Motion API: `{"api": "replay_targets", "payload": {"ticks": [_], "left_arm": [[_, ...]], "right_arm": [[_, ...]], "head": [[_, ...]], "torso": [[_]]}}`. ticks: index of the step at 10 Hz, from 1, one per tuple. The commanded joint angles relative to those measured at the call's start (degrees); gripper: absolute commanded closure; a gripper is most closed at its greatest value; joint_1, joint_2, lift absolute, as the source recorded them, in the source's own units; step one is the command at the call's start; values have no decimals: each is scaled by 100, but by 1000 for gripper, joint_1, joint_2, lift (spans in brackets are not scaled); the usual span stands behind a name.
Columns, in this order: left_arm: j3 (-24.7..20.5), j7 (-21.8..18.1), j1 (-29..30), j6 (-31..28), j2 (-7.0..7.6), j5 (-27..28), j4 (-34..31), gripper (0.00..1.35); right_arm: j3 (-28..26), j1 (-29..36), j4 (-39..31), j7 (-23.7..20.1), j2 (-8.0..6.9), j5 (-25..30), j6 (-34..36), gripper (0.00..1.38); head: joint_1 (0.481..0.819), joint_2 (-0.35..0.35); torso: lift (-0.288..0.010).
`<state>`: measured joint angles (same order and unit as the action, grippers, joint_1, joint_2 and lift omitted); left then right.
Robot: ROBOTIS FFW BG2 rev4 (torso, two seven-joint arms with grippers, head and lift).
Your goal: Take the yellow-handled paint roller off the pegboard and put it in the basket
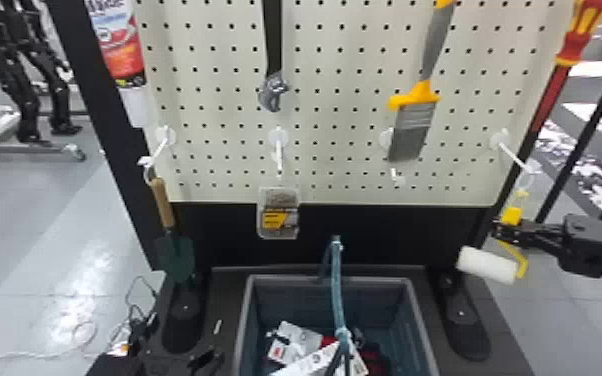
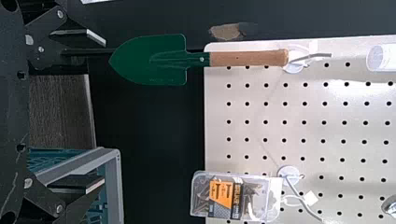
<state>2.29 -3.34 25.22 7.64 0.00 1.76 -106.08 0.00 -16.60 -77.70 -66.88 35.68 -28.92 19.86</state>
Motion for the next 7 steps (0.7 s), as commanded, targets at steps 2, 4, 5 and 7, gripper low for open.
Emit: {"api": "replay_targets", "payload": {"ticks": [2, 4, 5, 7], "left_arm": [[0, 0, 0, 0, -15, 0, 0, 256], [0, 9, 0, 0, -15, 0, 9, 256], [0, 0, 0, 0, -15, -9, 9, 256], [0, 9, 18, 9, -15, -9, 0, 254]], "right_arm": [[0, -1, 9, -1, -9, 0, 0, 1285], [0, -1, 9, -1, -26, 0, 0, 1285], [-18, 7, 0, -18, -35, 9, 0, 1285], [-176, 183, -272, -45, -35, 44, 79, 1285]], "head": [[549, 0], [549, 0], [549, 0], [549, 0]], "torso": [[-100], [-100], [-100], [-100]]}}
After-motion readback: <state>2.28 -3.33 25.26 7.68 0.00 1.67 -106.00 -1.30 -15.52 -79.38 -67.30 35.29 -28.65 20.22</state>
